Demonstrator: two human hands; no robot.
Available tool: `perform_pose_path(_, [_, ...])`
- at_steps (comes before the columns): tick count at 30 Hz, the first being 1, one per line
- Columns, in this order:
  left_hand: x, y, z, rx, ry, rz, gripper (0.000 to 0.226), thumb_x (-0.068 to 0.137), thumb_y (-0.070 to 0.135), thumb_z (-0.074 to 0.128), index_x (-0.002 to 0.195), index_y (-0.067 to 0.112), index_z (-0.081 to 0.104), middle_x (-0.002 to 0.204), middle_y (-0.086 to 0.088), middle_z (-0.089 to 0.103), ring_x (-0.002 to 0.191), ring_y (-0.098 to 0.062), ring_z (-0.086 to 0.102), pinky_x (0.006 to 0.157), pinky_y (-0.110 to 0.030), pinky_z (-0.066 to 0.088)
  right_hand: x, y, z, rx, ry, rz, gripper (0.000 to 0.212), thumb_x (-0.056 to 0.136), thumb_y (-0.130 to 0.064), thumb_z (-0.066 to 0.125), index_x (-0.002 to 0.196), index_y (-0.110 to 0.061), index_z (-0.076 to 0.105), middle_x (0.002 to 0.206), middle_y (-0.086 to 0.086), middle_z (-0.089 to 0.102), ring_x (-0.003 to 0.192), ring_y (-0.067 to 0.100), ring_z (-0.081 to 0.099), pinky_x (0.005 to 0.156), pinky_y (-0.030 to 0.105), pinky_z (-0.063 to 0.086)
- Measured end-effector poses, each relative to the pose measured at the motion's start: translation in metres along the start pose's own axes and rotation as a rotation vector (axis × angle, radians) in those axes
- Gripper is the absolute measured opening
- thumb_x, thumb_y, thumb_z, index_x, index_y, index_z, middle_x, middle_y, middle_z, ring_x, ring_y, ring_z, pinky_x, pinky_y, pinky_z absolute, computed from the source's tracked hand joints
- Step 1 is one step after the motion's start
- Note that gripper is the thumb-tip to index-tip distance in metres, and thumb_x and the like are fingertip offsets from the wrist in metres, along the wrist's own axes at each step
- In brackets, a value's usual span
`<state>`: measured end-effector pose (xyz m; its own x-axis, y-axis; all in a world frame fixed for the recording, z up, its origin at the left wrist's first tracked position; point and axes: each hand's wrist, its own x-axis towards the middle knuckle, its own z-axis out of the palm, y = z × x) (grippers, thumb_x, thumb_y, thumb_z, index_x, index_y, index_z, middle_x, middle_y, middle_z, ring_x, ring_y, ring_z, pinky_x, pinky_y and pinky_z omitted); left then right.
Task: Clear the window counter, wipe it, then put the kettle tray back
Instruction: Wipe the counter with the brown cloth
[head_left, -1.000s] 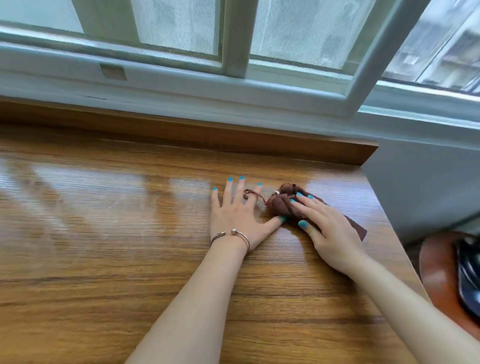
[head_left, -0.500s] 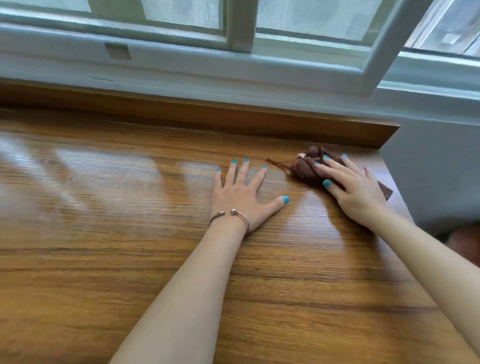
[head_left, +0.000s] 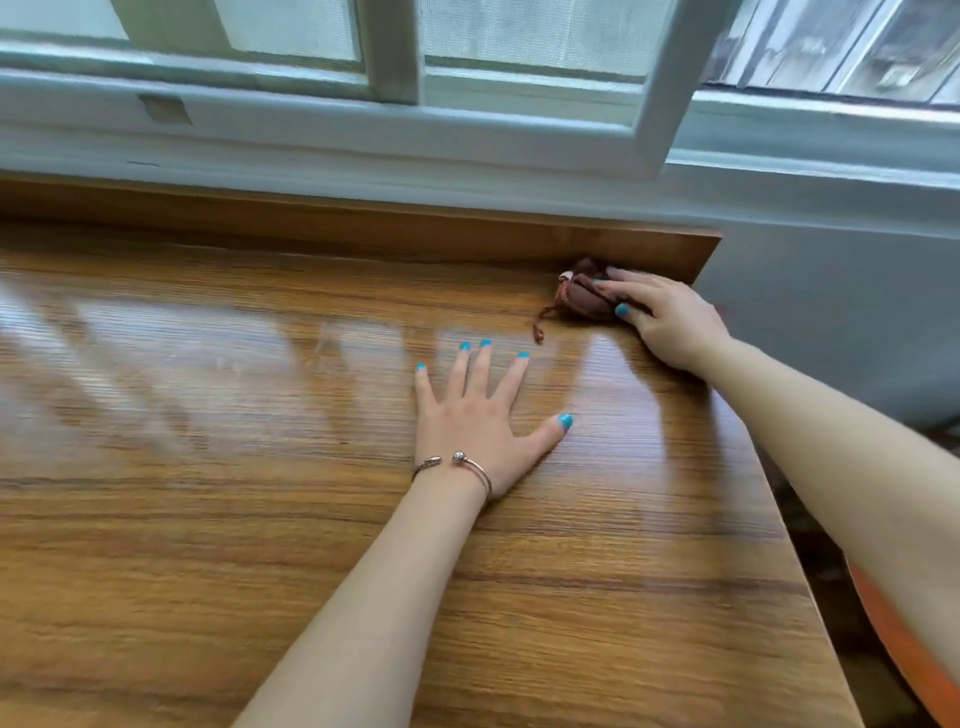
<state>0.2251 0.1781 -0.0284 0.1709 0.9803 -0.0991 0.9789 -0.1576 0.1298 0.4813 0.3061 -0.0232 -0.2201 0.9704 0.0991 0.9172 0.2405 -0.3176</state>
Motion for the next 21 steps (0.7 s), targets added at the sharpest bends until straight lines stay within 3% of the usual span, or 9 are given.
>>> perform_pose_path(4, [-0.001,0.001,-0.001,-0.001,-0.006,-0.006,0.082,0.077,0.085,0.008,0.149,0.046,0.001,0.162,0.004,-0.003,0.148,-0.017,-0.008,0.115,-0.058,-0.002,-0.033,-0.01,-0.002,-0.001,-0.024,-0.059,0.041,0.099,-0.024,0.053,0.138,-0.037,0.051,0.15,-0.01,0.042,0.143,0.017,0.033,0.116,0.041,0.026])
perform_pose_path(10, [-0.001,0.005,0.0,0.019,-0.02,-0.001,0.074,0.079,0.083,0.007,0.147,0.052,-0.002,0.162,0.003,-0.003,0.148,-0.02,-0.008,0.114,-0.061,-0.002,-0.096,0.004,-0.021,0.109,-0.088,-0.233,0.047,0.094,-0.012,0.06,0.131,-0.04,0.056,0.14,-0.022,0.041,0.133,0.001,0.035,0.112,0.024,0.021])
perform_pose_path(13, [-0.001,0.007,-0.002,0.056,-0.004,0.148,0.06,0.088,0.073,0.009,0.144,0.056,0.0,0.161,0.008,0.001,0.148,-0.021,-0.004,0.112,-0.064,0.002,-0.054,0.021,-0.019,0.137,-0.049,-0.165,0.044,0.095,-0.007,0.057,0.13,-0.032,0.06,0.141,-0.015,0.047,0.136,0.012,0.039,0.112,0.025,0.023])
perform_pose_path(16, [-0.003,0.008,-0.004,0.039,-0.022,0.307,0.054,0.093,0.065,0.014,0.145,0.055,0.006,0.16,0.017,0.006,0.147,-0.01,-0.002,0.112,-0.063,0.004,-0.016,0.036,-0.015,0.154,0.03,-0.025,0.04,0.096,-0.016,0.057,0.126,-0.041,0.062,0.142,-0.014,0.051,0.136,0.014,0.043,0.116,0.034,0.028])
perform_pose_path(21, [-0.002,0.01,-0.006,-0.04,-0.034,0.241,0.053,0.09,0.069,0.021,0.142,0.059,0.016,0.157,0.022,0.013,0.146,-0.003,0.0,0.115,-0.059,-0.002,-0.009,0.039,-0.012,0.181,0.036,-0.012,0.038,0.097,-0.02,0.055,0.127,-0.043,0.06,0.145,-0.015,0.048,0.137,0.017,0.041,0.117,0.039,0.026])
